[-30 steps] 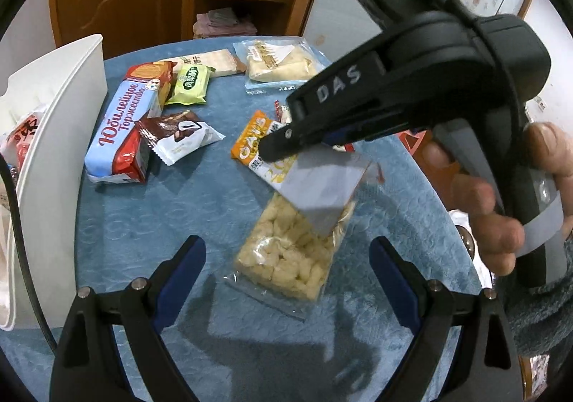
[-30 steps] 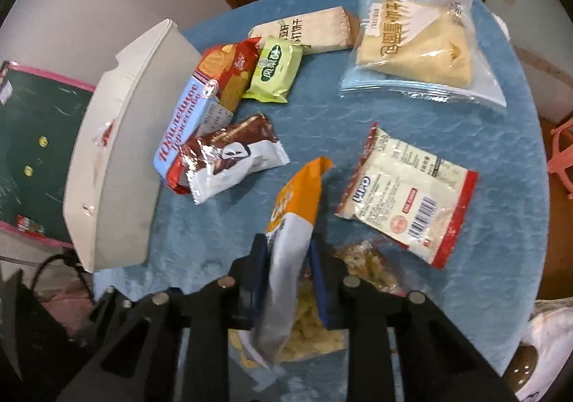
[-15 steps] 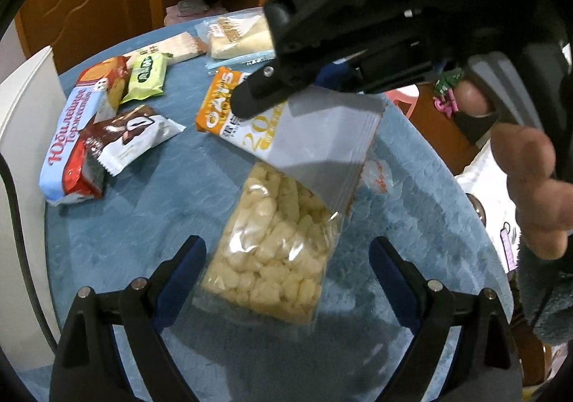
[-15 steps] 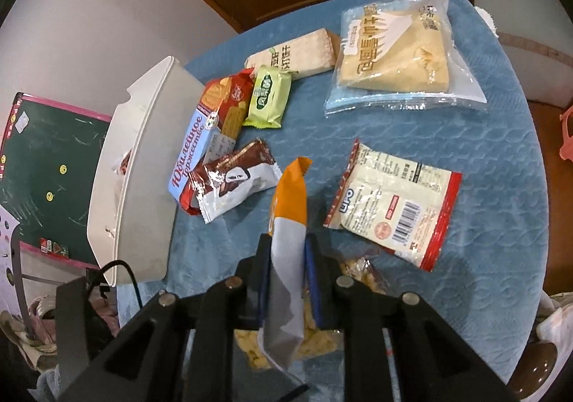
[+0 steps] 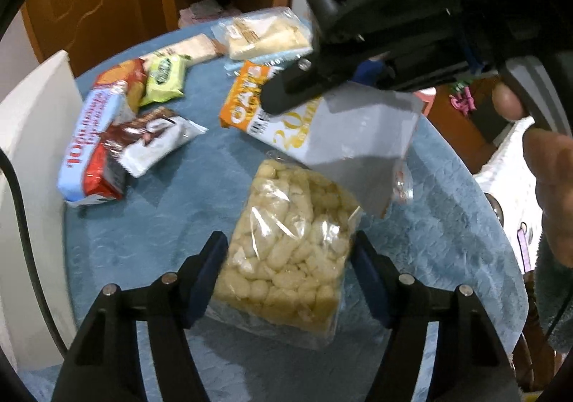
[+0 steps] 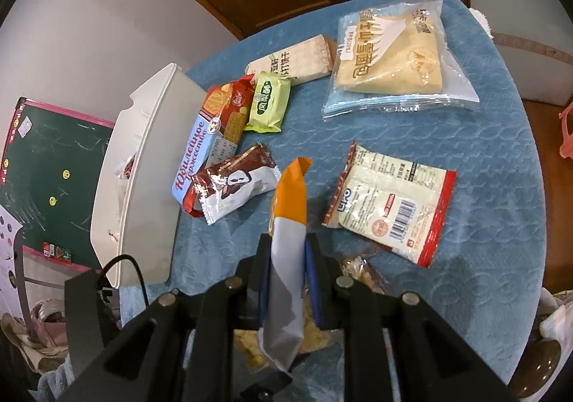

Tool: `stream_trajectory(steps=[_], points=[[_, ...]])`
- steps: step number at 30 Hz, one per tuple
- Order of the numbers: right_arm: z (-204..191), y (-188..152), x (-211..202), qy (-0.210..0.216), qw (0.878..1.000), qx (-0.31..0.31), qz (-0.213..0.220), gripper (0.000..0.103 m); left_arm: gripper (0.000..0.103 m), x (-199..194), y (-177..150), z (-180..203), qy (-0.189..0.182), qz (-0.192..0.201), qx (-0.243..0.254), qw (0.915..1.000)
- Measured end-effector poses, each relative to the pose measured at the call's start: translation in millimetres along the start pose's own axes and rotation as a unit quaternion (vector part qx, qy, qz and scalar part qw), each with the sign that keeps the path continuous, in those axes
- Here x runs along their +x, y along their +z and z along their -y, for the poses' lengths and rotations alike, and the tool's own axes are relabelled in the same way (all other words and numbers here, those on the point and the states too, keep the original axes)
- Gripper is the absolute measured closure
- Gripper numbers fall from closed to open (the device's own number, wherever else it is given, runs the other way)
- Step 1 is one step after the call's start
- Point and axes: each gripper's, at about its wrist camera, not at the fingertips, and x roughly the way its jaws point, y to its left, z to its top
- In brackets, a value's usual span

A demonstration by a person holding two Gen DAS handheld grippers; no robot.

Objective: Organize snacks
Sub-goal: 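Carry both held snacks over the white tray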

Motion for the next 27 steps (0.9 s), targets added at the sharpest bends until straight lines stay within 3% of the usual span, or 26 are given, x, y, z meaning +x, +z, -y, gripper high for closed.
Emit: stream_trajectory(steps=[8, 15, 21, 27], points=[[-27, -5, -30, 0.004, 0.999, -0.017, 0.031, 0.085, 0.035, -55, 7, -19, 0.045, 0.025, -0.022, 0.9984], [-79, -14, -77, 0.017, 0.995, -0.056, 0.081, 0.085, 0.035, -139, 0, -41, 0.097, 0.076, -0.028, 0.9919], [-139, -20, -105, 0.04, 0.988, -0.098, 0.116, 0.085, 0.035, -221, 6, -85, 0.151, 0.136, -0.081, 0.9758], [-201, -29, -121, 0.06, 0.978, -0.139, 0.146, 0.085, 0.035, -302, 9, -125, 0.216, 0.199, -0.092, 0.9513]])
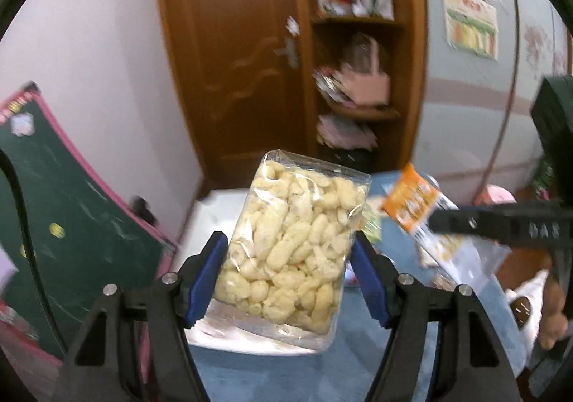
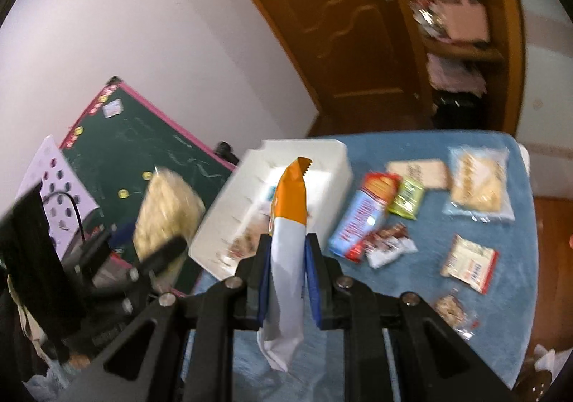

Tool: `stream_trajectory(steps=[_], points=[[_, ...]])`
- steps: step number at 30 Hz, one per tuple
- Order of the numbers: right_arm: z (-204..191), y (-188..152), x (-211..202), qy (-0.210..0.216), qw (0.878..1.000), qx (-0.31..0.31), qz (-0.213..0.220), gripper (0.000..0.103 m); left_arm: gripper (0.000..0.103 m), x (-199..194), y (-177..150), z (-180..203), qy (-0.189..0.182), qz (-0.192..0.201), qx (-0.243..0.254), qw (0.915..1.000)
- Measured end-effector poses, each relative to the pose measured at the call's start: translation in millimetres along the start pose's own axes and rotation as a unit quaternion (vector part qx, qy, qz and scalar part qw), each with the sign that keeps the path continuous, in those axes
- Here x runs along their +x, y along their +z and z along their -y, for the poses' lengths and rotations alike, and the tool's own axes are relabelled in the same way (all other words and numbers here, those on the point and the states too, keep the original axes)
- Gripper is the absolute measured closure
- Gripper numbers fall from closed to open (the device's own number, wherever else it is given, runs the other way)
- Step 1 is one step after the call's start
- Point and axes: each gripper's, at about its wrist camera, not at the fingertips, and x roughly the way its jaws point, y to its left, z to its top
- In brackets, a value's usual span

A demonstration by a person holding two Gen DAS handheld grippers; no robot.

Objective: Organize snacks
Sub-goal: 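Carry both held snacks over the white tray, then release both snacks into the white tray by opening both tools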

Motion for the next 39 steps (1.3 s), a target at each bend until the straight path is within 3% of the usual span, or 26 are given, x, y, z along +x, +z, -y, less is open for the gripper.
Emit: stream_trajectory(steps=[6, 14, 20, 26, 28, 30, 33, 39], points=[[-52, 15, -1, 0.022, 0.999, -0.013, 0.039, 0.085, 0.035, -10, 16, -46, 0.046, 0.015, -0.02, 0.9986], [-81, 17, 30, -0.03, 0.995, -0.012, 0.09, 0.085, 0.035, 26, -4, -75, 0.099, 0.001, -0.049, 0.9938], [-83, 5, 80, -0.055, 0.996, -0.009, 0.066, 0.085, 0.035, 71, -32, -93, 0.096, -0.038, -0.083, 0.9912], [-75, -11, 140, -0.073, 0.997, -0.013, 0.005, 0.082, 0.035, 113, -55, -109, 0.107, -0.078, -0.096, 0.9865], [-78, -19, 154, -0.097, 0.995, -0.032, -0.005, 0.082, 0.034, 120, -61, -113, 0.099, -0.08, -0.101, 0.9867], [-80, -27, 164, -0.112, 0.992, -0.054, -0.014, 0.078, 0.018, 122, -65, -115, 0.088, -0.08, -0.103, 0.9875], [-80, -33, 167, -0.106, 0.993, -0.058, -0.019, 0.065, 0.012, 116, -68, -113, 0.101, -0.064, -0.099, 0.9879], [-83, -47, 147, -0.101, 0.993, -0.061, -0.009, 0.062, 0.012, 100, -71, -104, 0.091, -0.053, -0.097, 0.9897]])
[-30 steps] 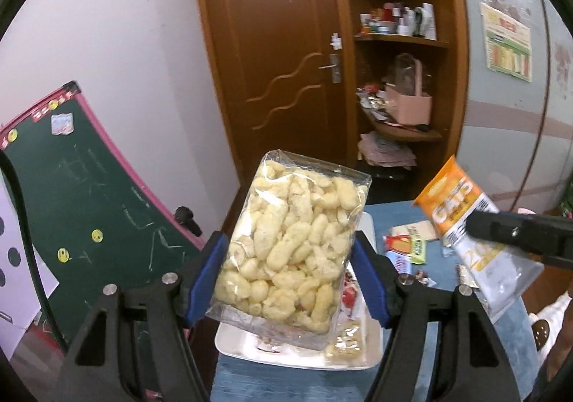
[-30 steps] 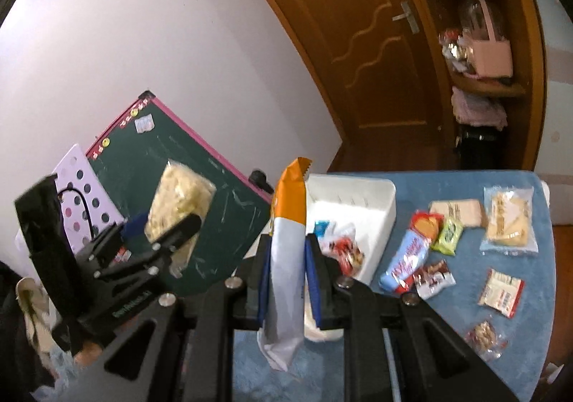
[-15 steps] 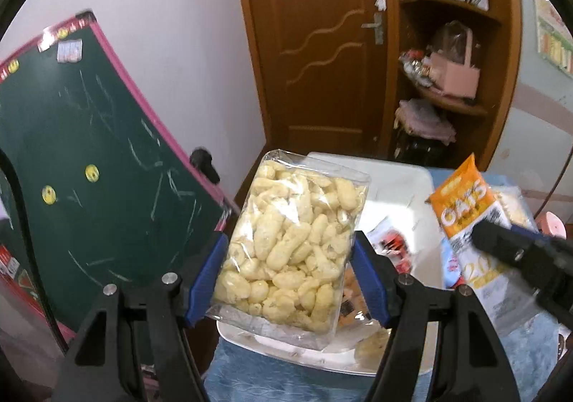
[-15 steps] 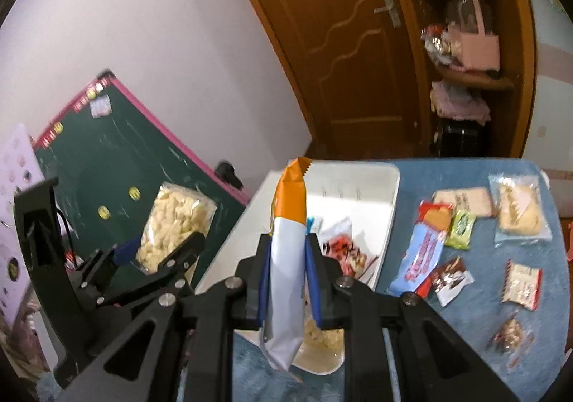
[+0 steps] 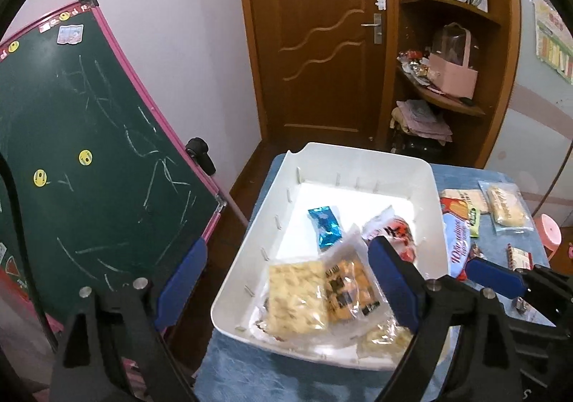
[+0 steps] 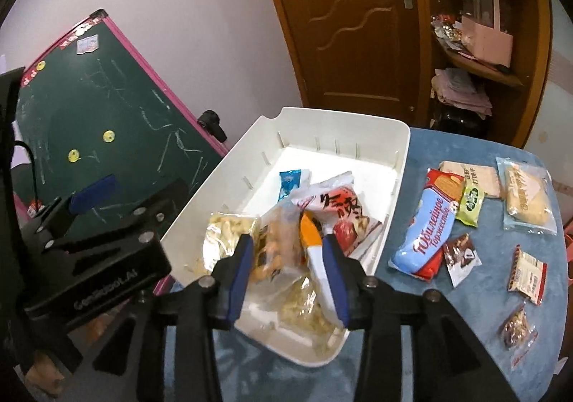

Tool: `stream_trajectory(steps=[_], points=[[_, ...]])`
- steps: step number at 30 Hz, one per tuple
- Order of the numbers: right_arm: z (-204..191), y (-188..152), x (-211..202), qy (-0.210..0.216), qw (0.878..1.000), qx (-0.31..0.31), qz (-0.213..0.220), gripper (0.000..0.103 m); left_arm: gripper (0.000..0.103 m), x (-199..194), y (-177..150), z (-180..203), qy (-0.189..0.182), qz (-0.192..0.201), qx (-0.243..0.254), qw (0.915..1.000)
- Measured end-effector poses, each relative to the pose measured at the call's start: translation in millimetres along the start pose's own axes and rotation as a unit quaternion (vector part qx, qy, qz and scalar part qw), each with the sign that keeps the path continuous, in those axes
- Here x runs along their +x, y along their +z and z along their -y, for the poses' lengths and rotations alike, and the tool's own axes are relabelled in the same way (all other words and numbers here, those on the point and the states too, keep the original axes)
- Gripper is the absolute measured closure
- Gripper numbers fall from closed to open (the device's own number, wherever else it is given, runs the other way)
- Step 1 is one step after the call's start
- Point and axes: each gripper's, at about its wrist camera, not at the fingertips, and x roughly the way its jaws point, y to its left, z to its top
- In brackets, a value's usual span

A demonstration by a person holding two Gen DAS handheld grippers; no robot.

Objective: Organize snacks
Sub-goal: 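Release both snacks into the white tray by opening both tools, then move both tools back toward the remaining snacks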

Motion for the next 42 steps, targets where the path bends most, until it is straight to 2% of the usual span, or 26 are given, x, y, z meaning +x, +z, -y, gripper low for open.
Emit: stream_trajectory(steps=[6, 10, 14, 22, 24, 26, 31, 38, 40, 42], points=[[2, -12, -30, -0.008, 1.0, -0.009, 0.017, 0.062, 0.012, -27, -11, 10, -0.017, 0.006, -0.003, 0.9998], [7, -16, -58, -0.02, 0.999, -0.008, 0.04, 0.062, 0.012, -51, -15, 20, -0.034, 0.011, 0.002, 0.9993], [16, -23, -87, -0.029, 0.997, -0.005, 0.068, 0.062, 0.012, -73, -19, 37, -0.036, 0.019, 0.019, 0.999], [64, -61, -132, -0.075, 0.993, 0.012, 0.088, 0.061, 0.012, -101, -33, 95, -0.064, 0.013, 0.071, 0.9954], [85, -72, -140, -0.09, 0.992, 0.027, 0.088, 0.056, 0.012, -105, -37, 115, -0.076, 0.009, 0.087, 0.9933], [111, -84, -148, -0.103, 0.99, 0.049, 0.088, 0.052, 0.012, -107, -41, 139, -0.092, 0.004, 0.105, 0.9902], [178, -115, -165, -0.123, 0.984, 0.098, 0.08, 0.052, 0.012, -105, -51, 190, -0.131, -0.016, 0.14, 0.9814], [245, -146, -165, -0.107, 0.987, 0.105, 0.049, 0.052, 0.012, -75, -49, 240, -0.177, -0.059, 0.177, 0.9663], [260, -150, -158, -0.111, 0.988, 0.098, 0.03, 0.052, 0.012, -57, -44, 254, -0.194, -0.076, 0.203, 0.9568], [274, -153, -151, -0.098, 0.99, 0.102, 0.013, 0.052, 0.012, -37, -40, 270, -0.184, -0.093, 0.244, 0.9476]])
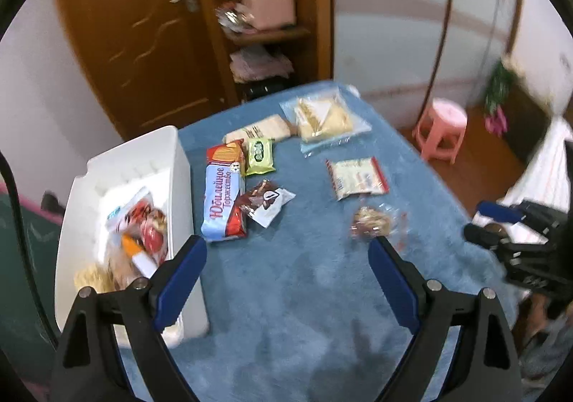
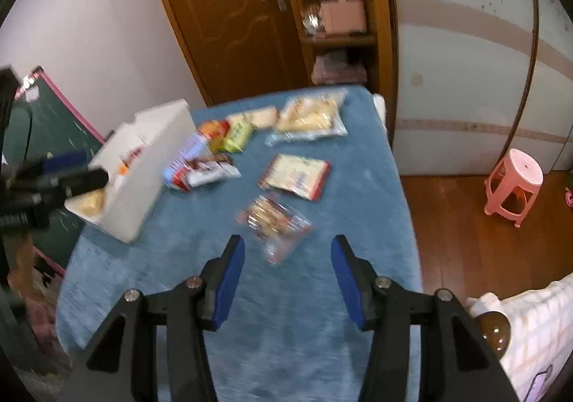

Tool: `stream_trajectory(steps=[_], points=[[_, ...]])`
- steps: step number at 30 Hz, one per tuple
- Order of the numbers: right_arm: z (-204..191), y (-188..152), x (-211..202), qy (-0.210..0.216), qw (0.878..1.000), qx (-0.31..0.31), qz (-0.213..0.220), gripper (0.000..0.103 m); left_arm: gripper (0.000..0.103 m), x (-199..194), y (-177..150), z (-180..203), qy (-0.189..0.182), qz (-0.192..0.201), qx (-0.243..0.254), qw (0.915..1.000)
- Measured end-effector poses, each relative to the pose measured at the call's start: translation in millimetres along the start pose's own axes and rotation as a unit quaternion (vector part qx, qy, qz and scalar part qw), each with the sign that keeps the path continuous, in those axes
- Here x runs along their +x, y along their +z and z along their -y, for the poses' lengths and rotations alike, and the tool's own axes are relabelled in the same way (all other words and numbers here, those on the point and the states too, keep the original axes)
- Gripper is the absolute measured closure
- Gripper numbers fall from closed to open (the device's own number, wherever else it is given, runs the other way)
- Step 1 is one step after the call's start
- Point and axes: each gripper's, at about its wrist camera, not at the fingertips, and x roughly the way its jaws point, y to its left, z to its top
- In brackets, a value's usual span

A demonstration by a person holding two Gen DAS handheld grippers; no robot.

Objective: Organize snacks
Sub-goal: 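Move both tools back toward the remaining snacks, then grasp the chocolate wafer bar with left tool while right tool grasps the small nut bag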

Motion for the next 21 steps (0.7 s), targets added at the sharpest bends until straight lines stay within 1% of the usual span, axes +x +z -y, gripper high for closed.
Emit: stream_trajectory(steps=[2, 4, 8, 9, 10, 14, 18, 19, 21], points=[[10, 0, 10, 0.02, 1.0, 0.008, -0.016, 0.052, 0.012, 21, 9, 6, 0.025, -0.02, 0.044, 0.9985], [14, 4, 24, 0.031, 0.999, 0.006, -0.032, 0.052, 0.012, 42, 16, 12, 0.043, -0.045, 0.089, 0.9941], [12, 17, 52, 0.05, 0.997, -0.016, -0.062, 0.052, 0.013, 78, 30, 25, 0.045, -0.092, 0.149, 0.9835], [8, 21, 62, 0.056, 0.995, -0.028, -0.072, 0.052, 0.017, 84, 32, 26, 0.044, -0.1, 0.157, 0.9815], [5, 23, 68, 0.061, 0.994, -0.037, -0.079, 0.052, 0.019, 92, 35, 28, 0.044, -0.109, 0.166, 0.9792], [-10, 32, 94, 0.086, 0.988, -0.069, -0.108, 0.052, 0.019, 117, 47, 26, 0.035, -0.141, 0.179, 0.973], [-27, 37, 115, 0.091, 0.982, -0.106, -0.127, 0.052, 0.019, 138, 56, 13, 0.027, -0.175, 0.182, 0.9672], [-31, 36, 121, 0.089, 0.98, -0.115, -0.132, 0.052, 0.021, 141, 58, 9, 0.025, -0.181, 0.18, 0.9665], [-36, 35, 132, 0.078, 0.978, -0.128, -0.142, 0.052, 0.027, 150, 61, 4, 0.017, -0.193, 0.173, 0.9657]])
